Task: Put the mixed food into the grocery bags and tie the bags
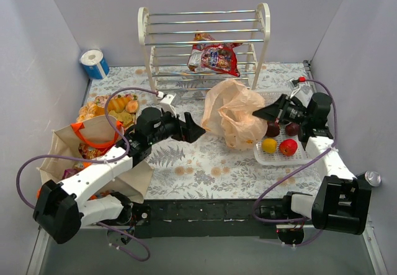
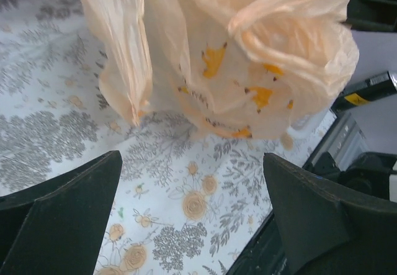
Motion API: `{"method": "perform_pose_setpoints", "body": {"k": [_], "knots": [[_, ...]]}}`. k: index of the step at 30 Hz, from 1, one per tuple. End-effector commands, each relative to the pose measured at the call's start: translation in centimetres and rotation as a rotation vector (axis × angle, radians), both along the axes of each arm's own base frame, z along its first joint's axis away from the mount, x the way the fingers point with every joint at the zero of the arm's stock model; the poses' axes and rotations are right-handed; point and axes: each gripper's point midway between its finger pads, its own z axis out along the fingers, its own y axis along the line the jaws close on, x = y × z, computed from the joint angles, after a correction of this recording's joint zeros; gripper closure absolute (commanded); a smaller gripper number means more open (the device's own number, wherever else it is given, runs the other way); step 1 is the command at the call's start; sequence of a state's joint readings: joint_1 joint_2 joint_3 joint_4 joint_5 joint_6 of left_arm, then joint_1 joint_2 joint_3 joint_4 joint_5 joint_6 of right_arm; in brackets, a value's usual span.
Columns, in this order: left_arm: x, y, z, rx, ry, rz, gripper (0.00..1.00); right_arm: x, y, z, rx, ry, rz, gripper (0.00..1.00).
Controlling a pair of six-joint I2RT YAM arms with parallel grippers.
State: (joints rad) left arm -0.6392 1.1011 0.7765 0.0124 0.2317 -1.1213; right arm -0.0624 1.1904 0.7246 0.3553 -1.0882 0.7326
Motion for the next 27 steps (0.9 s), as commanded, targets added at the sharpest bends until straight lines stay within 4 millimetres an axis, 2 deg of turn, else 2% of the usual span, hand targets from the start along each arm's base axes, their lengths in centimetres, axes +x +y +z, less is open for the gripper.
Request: {"method": "perform_pose_setpoints", "body": {"k": [1, 2, 4, 8, 10, 15, 20, 24, 27], "knots": [[-0.9, -1.0, -0.2, -0.101, 0.027, -0.096, 0.02, -0.8, -2.1, 0.5, 0.013, -0.056, 0.002, 0.99], [-0.9, -1.0, -1.1, -0.095, 0.047, -0.095, 0.02, -0.8, -2.3, 0.3, 0.014, -0.05, 0.002, 0.99], [-0.6, -1.2, -1.4, -0.102, 0.047, -0.107, 0.02, -0.8, -2.6, 0.1, 0.014, -0.042, -0.001, 0.99], [0.4, -1.8, -3.2, -0.075, 0.061, -0.107, 0.02, -0.6, -2.8, 0.1, 0.013, -0.044, -0.01, 0.99], [1.6, -2.0, -3.9, -0.046, 0.044, -0.085, 0.02, -0.6, -2.9, 0.1, 0.013, -0.043, -0.01, 0.99], [3.9, -3.3, -4.1, -0.032, 0.011, -0.087, 0.02, -0.7, -2.9, -0.2, 0.013, -0.035, -0.01, 0.99], [6.9, -3.5, -5.1, 0.027, 0.003, -0.01, 0.02, -0.9, -2.9, -0.3, 0.012, -0.034, -0.008, 0.99], [7.9, -4.8, -4.1, 0.0, -0.024, -0.042, 0.07, -0.8, -3.1, -0.5, 0.01, -0.025, -0.012, 0.99], [8.9, -5.3, -5.5, 0.046, -0.009, -0.045, 0.16, -0.8, -3.1, -0.5, 0.011, -0.024, -0.008, 0.99]]}}
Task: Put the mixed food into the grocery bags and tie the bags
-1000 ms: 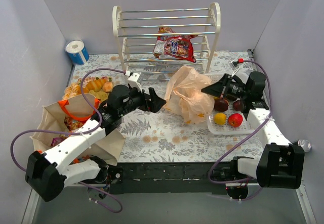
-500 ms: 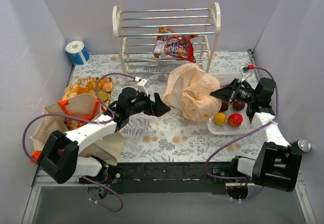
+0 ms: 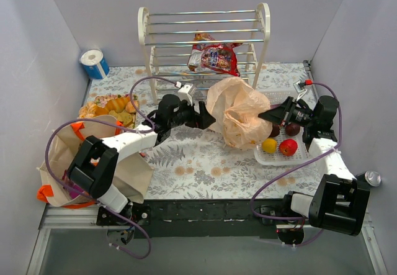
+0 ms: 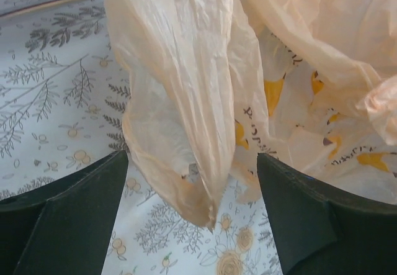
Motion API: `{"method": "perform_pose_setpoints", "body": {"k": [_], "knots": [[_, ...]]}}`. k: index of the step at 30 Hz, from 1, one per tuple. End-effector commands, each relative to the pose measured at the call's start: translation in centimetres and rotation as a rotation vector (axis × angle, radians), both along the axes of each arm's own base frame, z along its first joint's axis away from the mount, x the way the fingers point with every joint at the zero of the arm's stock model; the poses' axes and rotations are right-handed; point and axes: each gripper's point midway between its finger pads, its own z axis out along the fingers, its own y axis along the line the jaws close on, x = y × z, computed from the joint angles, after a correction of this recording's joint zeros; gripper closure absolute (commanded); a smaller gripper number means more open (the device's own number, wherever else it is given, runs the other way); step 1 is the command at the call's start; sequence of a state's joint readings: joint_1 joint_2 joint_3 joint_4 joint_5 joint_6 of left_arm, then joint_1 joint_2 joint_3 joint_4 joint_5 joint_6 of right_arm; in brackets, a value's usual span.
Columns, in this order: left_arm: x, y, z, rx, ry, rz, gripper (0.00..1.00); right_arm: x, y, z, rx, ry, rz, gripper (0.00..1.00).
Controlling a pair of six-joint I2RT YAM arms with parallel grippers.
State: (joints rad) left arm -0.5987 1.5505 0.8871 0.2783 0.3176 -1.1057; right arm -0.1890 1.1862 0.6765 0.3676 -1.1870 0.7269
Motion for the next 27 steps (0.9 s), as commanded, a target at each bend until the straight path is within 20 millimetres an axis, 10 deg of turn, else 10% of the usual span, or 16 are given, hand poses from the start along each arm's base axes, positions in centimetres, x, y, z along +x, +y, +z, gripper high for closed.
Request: {"method": "perform_pose_setpoints", "body": {"k": [1, 5, 10, 14, 19, 27], "knots": [[2.1, -0.9, 1.0, 0.024, -0.064, -0.006, 0.19, -0.4, -0.1, 0.7, -0.01, -0.05, 0.02, 0.99], [2.2, -1.1, -0.4, 0.045, -0.035, -0.02, 0.57, -0.5, -0.2, 0.8, -0.013, -0.052, 0.017, 0.99], [0.5, 0.2, 2.9, 0.024, -0.018, 0.012, 1.0, 0.7, -1.2, 0.3, -0.124, -0.016, -0.074, 0.91], [-3.5, 2.5, 4.3, 0.053, 0.11, 0.016, 1.0, 2.5, -3.2, -0.2, -0.296, -0.007, -0.206, 0.34], [-7.7, 5.3, 4.5, 0.099, 0.235, 0.044, 1.0, 3.9, -3.2, 1.4, -0.411, -0.051, -0.272, 0.25], [-11.9, 6.6, 4.5, 0.072, 0.352, 0.012, 1.0, 4.5, -2.7, 12.0, -0.557, -0.329, -0.531, 0.26]]}}
